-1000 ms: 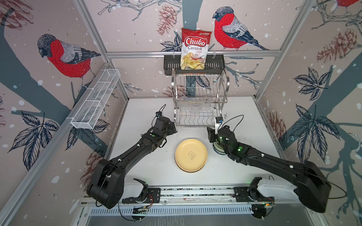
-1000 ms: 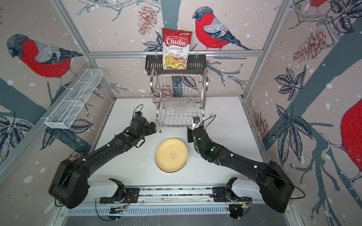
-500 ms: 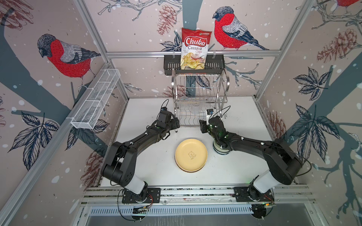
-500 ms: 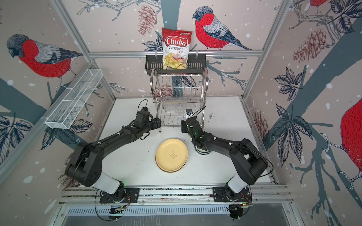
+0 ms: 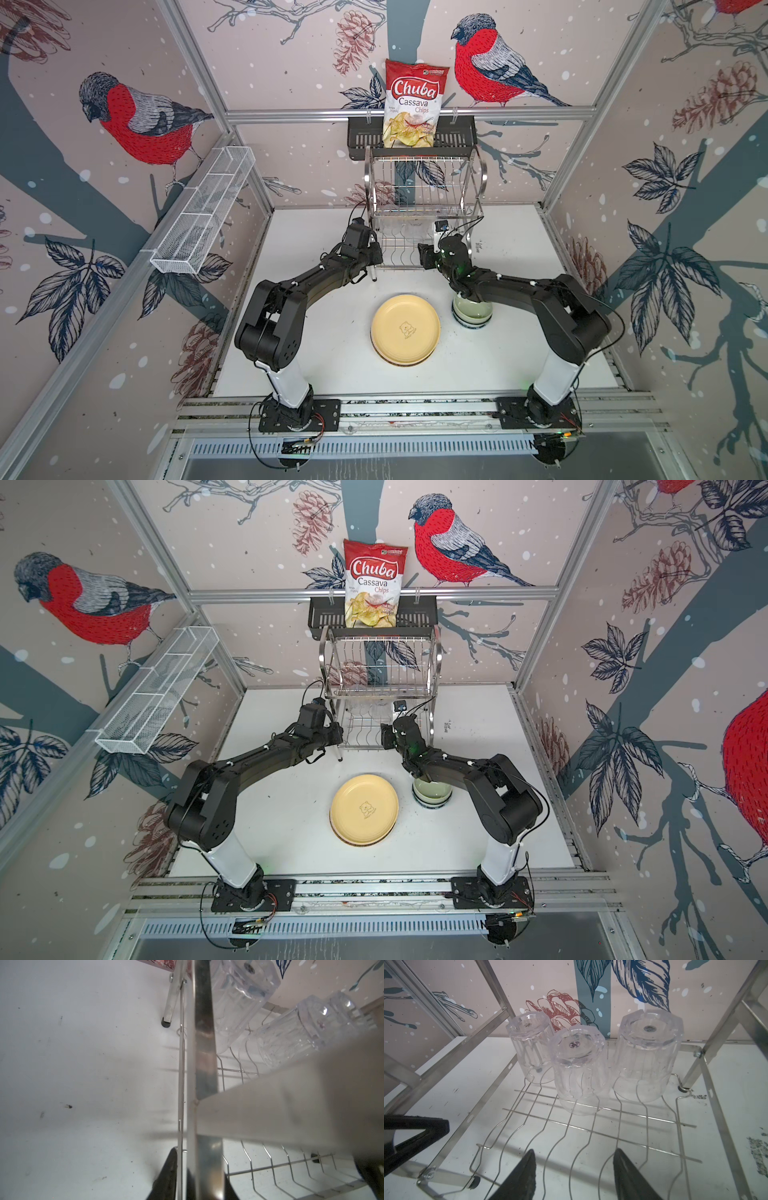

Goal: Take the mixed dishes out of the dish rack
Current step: 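Reach the right gripper into the rack toward the clear glass tumblers, then close the right gripper on a clear glass tumbler in the rack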

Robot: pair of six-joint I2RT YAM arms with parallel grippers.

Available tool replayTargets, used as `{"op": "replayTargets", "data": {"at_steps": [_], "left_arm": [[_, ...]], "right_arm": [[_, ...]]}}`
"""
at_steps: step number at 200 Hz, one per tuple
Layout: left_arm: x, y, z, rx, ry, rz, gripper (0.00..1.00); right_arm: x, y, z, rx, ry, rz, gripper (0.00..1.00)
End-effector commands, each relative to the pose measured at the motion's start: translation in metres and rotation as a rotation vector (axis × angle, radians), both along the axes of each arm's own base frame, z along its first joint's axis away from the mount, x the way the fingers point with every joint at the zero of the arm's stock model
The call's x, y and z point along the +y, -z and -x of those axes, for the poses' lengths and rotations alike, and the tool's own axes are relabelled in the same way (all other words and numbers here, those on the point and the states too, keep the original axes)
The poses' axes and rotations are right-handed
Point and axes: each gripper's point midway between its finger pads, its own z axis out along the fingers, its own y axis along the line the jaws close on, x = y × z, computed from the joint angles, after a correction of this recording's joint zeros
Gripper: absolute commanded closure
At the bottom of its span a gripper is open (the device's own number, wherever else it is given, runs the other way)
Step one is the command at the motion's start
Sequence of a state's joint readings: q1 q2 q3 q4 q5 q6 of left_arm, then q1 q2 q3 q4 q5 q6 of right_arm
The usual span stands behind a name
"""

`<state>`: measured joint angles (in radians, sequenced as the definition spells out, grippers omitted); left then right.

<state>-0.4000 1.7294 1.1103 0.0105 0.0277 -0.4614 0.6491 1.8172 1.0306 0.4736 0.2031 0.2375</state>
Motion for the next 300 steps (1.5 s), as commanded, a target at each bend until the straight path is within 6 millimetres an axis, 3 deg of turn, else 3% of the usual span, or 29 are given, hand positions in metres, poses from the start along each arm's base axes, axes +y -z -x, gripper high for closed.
{"op": "replayTargets", "data": {"at_steps": [1, 65, 181, 190, 193, 195, 198, 300], "left_arm": [[-0.007, -0.003, -0.004, 0.000, 0.008, 0.043, 0.90], [-0.004, -0.002, -0.002, 0.005, 0.009, 0.022, 1.00], [-0.001, 0.007, 0.007, 0.027, 0.025, -0.006, 1.00], [-0.001, 0.007, 0.007, 0.026, 0.024, -0.005, 1.00], [-0.001, 0.007, 0.007, 0.027, 0.024, -0.005, 1.00], [-0.001, 0.007, 0.007, 0.026, 0.025, -0.004, 1.00], [-0.001, 0.007, 0.007, 0.025, 0.027, -0.005, 1.00], [-0.003, 0.010, 0.009, 0.031, 0.034, 0.002, 1.00]], "right_arm": [[0.005, -0.007, -0.017, -0.045, 0.002, -0.011, 0.35], [0.013, 0.003, -0.061, -0.085, 0.020, 0.031, 0.32], [0.036, 0.015, -0.121, -0.147, 0.028, 0.090, 0.28], [0.038, 0.015, -0.125, -0.149, 0.027, 0.097, 0.24], [0.039, 0.015, -0.126, -0.150, 0.026, 0.100, 0.16], [0.039, 0.015, -0.127, -0.150, 0.026, 0.101, 0.05], [0.040, 0.015, -0.128, -0.150, 0.024, 0.103, 0.00], [0.046, 0.027, -0.152, -0.149, 0.042, 0.106, 0.01]]}}
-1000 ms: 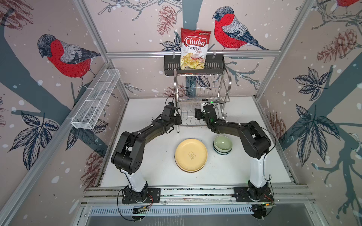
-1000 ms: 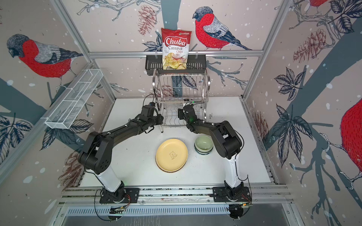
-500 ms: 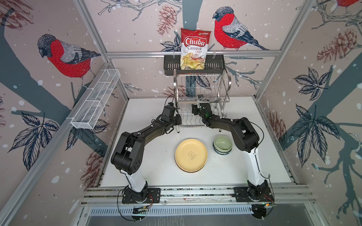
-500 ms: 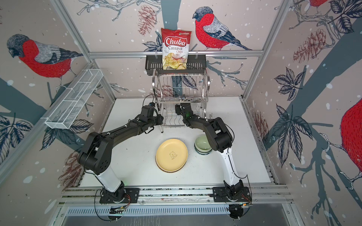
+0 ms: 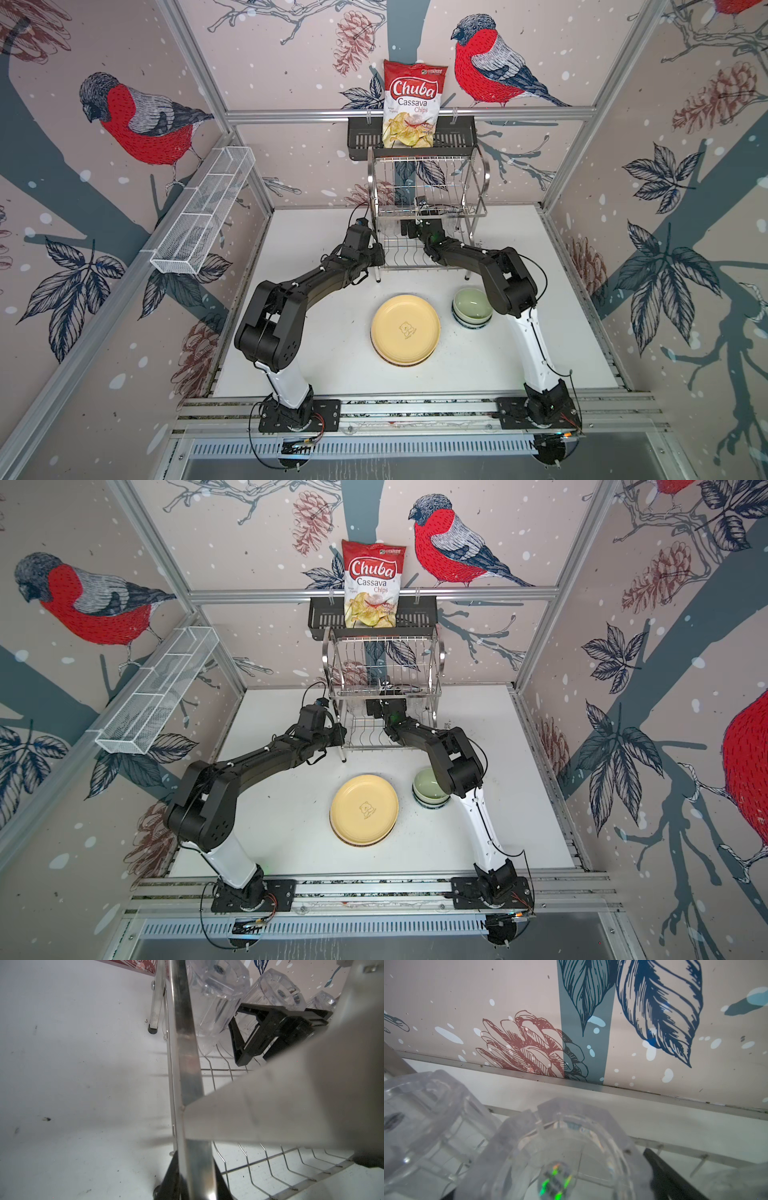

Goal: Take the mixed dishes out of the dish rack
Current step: 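Close the right gripper on a clear glass tumbler in the rack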

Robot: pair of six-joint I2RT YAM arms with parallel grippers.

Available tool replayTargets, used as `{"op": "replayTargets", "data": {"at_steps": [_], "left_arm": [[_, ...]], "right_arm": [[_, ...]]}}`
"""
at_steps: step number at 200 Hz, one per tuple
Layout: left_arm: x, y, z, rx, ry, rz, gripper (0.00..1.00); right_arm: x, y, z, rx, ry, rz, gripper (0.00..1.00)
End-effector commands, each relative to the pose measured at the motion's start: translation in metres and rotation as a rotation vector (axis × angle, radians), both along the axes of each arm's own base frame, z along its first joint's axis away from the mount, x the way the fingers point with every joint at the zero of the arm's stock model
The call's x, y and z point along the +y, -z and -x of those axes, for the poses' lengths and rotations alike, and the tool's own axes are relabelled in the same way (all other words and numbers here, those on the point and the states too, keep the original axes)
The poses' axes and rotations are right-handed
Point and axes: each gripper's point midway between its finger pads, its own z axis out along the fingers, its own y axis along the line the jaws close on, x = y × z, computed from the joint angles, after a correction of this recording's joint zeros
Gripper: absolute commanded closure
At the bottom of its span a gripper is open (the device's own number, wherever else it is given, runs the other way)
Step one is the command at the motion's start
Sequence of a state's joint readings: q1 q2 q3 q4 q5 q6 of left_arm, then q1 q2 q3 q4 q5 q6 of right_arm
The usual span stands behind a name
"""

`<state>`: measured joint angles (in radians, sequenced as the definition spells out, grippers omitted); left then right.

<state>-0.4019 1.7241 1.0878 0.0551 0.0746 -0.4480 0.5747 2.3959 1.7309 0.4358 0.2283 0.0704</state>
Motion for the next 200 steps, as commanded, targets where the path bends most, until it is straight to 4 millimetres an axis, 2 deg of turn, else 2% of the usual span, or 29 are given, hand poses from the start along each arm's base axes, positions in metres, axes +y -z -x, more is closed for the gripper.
{"op": "replayTargets", "data": {"at_steps": [1, 19, 57, 102, 146, 200], "left_arm": [[0.006, 0.011, 0.006, 0.048, -0.013, -0.027, 1.00], [0.006, 0.012, 0.006, 0.051, -0.015, -0.027, 1.00], [0.004, 0.016, 0.005, 0.064, -0.011, -0.021, 1.00], [0.003, 0.014, 0.004, 0.059, -0.013, -0.007, 1.00], [0.001, 0.013, 0.004, 0.066, -0.013, 0.007, 1.00], [0.003, 0.014, 0.005, 0.075, -0.032, 0.008, 1.00]], "right_arm": [[0.001, -0.003, -0.004, -0.017, -0.001, 0.001, 0.01], [0.001, -0.004, -0.005, -0.017, -0.009, -0.005, 0.05], [0.000, -0.005, -0.004, -0.006, -0.013, -0.014, 0.28], [-0.002, -0.006, 0.012, 0.022, -0.026, -0.015, 0.56], [-0.009, -0.011, 0.028, 0.056, -0.020, -0.034, 0.64], [-0.005, -0.017, 0.053, 0.090, -0.035, -0.061, 0.76]]}}
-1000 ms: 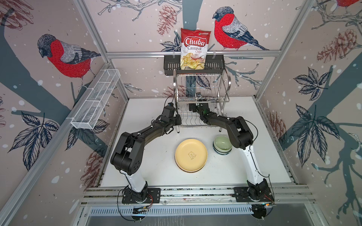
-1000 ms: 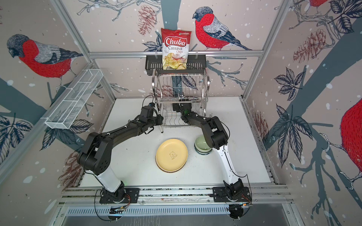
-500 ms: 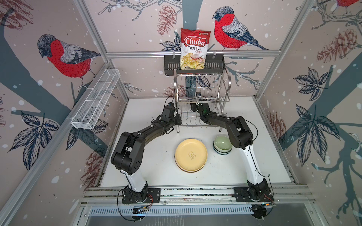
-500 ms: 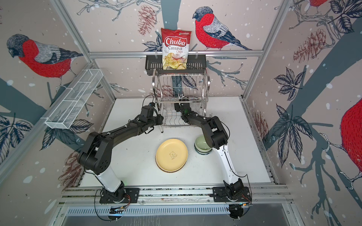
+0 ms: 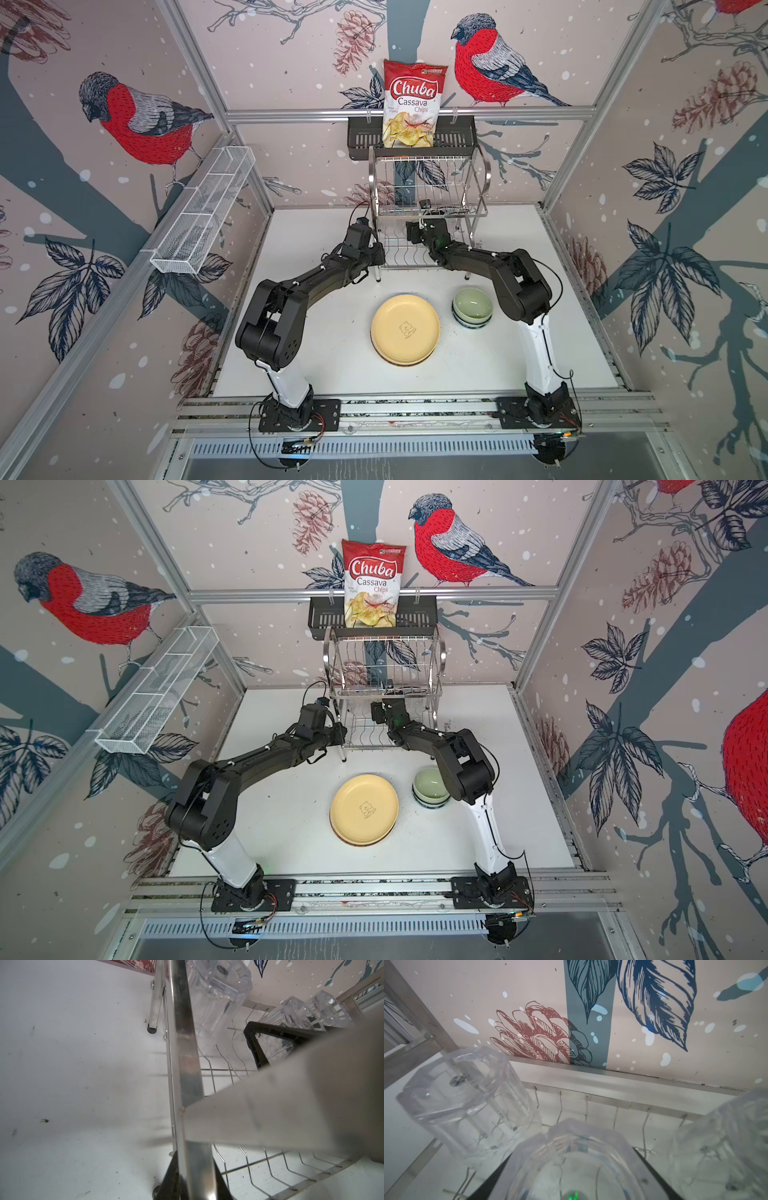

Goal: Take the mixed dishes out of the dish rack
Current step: 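Close the right gripper on a clear glass tumbler in the rack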

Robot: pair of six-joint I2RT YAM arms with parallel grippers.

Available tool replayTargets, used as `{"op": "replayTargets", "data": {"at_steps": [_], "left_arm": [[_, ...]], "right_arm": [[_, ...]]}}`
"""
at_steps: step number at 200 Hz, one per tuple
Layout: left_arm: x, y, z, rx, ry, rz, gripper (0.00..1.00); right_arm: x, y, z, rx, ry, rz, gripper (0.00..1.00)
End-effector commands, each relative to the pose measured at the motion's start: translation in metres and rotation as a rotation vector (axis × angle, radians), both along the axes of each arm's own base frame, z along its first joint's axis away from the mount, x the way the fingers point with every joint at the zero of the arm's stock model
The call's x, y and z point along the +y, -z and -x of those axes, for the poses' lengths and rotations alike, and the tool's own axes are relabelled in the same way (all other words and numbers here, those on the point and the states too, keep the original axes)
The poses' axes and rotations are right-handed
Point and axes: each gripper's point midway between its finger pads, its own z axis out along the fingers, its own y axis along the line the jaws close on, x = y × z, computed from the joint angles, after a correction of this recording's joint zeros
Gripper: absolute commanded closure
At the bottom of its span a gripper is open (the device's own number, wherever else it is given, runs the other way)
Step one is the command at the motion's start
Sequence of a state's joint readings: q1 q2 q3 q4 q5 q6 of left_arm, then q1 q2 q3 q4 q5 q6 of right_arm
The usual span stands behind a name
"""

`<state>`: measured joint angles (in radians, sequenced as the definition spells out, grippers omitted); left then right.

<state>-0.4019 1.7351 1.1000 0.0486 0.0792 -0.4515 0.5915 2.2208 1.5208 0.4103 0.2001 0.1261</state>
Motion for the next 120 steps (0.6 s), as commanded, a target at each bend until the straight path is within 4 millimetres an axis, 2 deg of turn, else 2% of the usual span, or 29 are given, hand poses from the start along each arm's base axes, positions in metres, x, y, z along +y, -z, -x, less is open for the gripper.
{"op": "replayTargets", "data": {"at_steps": [1, 16, 69, 120], "left_arm": [[0.005, 0.013, 0.006, 0.068, -0.034, 0.006, 1.00], [0.006, 0.015, 0.007, 0.074, -0.044, 0.005, 1.00], [0.006, 0.013, 0.005, 0.077, -0.049, 0.008, 0.87], [0.009, 0.017, 0.010, 0.087, -0.060, 0.008, 0.86]], "right_arm": [[0.004, -0.008, 0.010, 0.017, -0.009, -0.039, 0.76], [0.006, -0.009, 0.018, 0.032, -0.015, -0.053, 0.78], [0.011, -0.016, 0.042, 0.113, -0.029, -0.178, 0.82], [0.012, -0.034, 0.059, 0.212, -0.069, -0.365, 0.83]]}}
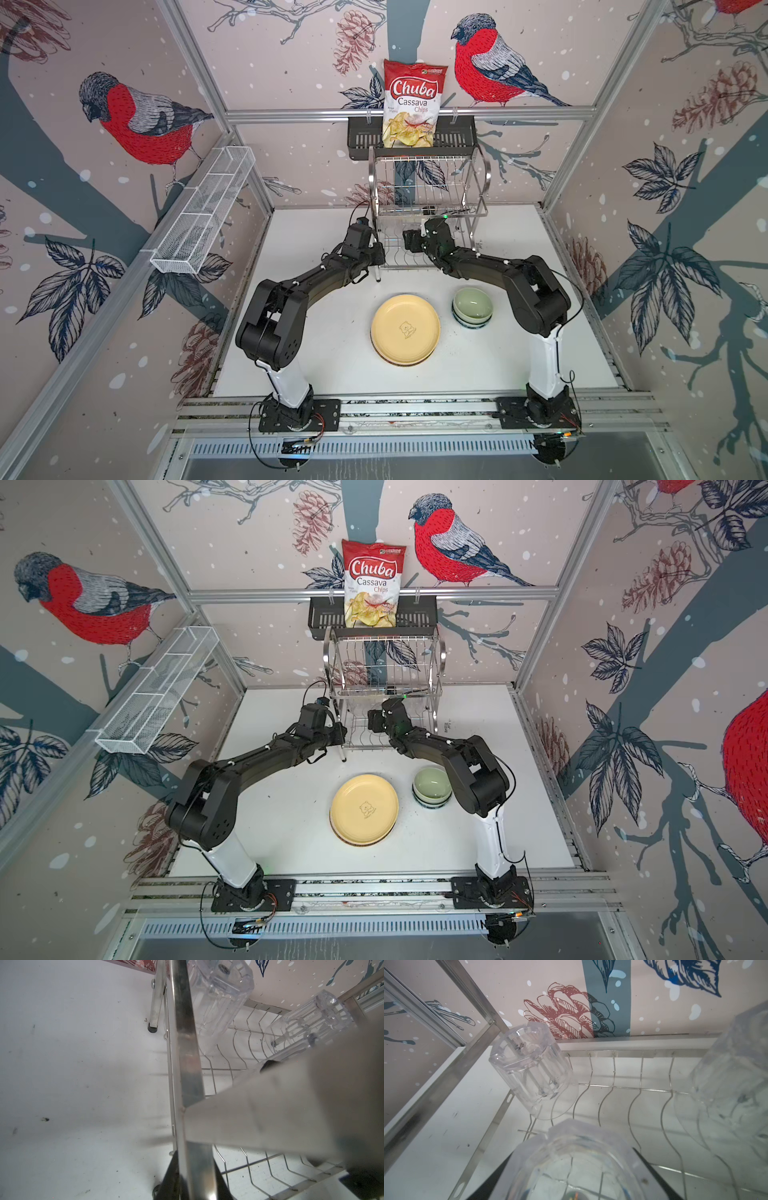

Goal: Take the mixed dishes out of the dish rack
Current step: 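Close the right gripper on a clear glass tumbler in the rack, then lift the clear tumbler out of the rack toward the robot with the right gripper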

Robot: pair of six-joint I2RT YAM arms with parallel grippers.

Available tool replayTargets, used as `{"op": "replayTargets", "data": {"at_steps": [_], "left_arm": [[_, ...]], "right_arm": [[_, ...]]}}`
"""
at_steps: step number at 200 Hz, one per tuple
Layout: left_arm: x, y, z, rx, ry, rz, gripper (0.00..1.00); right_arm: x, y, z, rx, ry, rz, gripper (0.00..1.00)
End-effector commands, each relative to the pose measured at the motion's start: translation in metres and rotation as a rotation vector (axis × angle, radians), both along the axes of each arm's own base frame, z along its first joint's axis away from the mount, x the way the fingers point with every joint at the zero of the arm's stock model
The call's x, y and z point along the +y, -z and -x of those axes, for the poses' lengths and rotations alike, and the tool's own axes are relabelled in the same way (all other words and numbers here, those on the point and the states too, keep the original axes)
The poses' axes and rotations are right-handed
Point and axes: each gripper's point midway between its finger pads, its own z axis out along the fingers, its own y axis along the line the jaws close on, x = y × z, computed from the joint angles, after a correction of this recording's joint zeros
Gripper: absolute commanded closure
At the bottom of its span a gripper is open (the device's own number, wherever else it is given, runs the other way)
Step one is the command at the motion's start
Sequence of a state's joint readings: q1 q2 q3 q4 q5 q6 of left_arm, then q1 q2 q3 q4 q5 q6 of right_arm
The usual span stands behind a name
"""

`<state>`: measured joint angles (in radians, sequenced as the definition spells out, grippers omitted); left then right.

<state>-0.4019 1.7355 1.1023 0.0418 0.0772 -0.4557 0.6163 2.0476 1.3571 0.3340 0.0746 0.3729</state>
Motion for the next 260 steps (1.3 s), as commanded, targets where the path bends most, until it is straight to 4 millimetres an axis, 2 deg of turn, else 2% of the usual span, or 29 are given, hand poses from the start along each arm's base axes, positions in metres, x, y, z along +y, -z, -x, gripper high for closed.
{"op": "replayTargets", "data": {"at_steps": [1, 26, 44, 74, 89, 92, 104, 145, 198, 236, 260], "left_arm": [[0.009, 0.017, 0.010, 0.082, -0.057, 0.008, 0.86], [0.012, 0.014, 0.014, 0.074, -0.066, 0.012, 0.73], [0.015, 0.010, 0.018, 0.065, -0.074, 0.012, 0.68], [0.019, 0.000, 0.025, 0.044, -0.083, 0.019, 0.56], [0.021, -0.012, 0.027, 0.021, -0.087, 0.033, 0.50], [0.023, -0.006, 0.031, 0.034, -0.090, 0.027, 0.48], [0.026, -0.006, 0.037, 0.035, -0.094, 0.029, 0.43], [0.032, -0.019, 0.058, 0.020, -0.099, 0.060, 0.41], [0.031, -0.058, 0.090, -0.060, -0.082, 0.093, 0.31], [0.008, -0.102, 0.120, -0.156, 0.000, 0.129, 0.22], [-0.002, -0.119, 0.135, -0.175, 0.033, 0.202, 0.17]], "right_arm": [[0.005, -0.025, 0.005, 0.033, -0.016, -0.164, 0.83], [0.001, -0.035, 0.014, 0.075, -0.032, -0.274, 0.83], [0.001, -0.044, 0.020, 0.091, -0.046, -0.324, 0.83], [0.004, -0.053, 0.034, 0.114, -0.071, -0.368, 0.83], [0.006, -0.058, 0.042, 0.124, -0.086, -0.402, 0.83], [0.006, -0.058, 0.044, 0.129, -0.087, -0.408, 0.83], [0.008, -0.061, 0.050, 0.143, -0.099, -0.437, 0.83], [0.009, -0.077, 0.071, 0.165, -0.127, -0.532, 0.83], [0.000, -0.096, 0.100, 0.179, -0.127, -0.607, 0.84], [-0.009, -0.102, 0.122, 0.199, -0.115, -0.670, 0.83], [-0.019, -0.107, 0.136, 0.210, -0.103, -0.739, 0.84]]}}
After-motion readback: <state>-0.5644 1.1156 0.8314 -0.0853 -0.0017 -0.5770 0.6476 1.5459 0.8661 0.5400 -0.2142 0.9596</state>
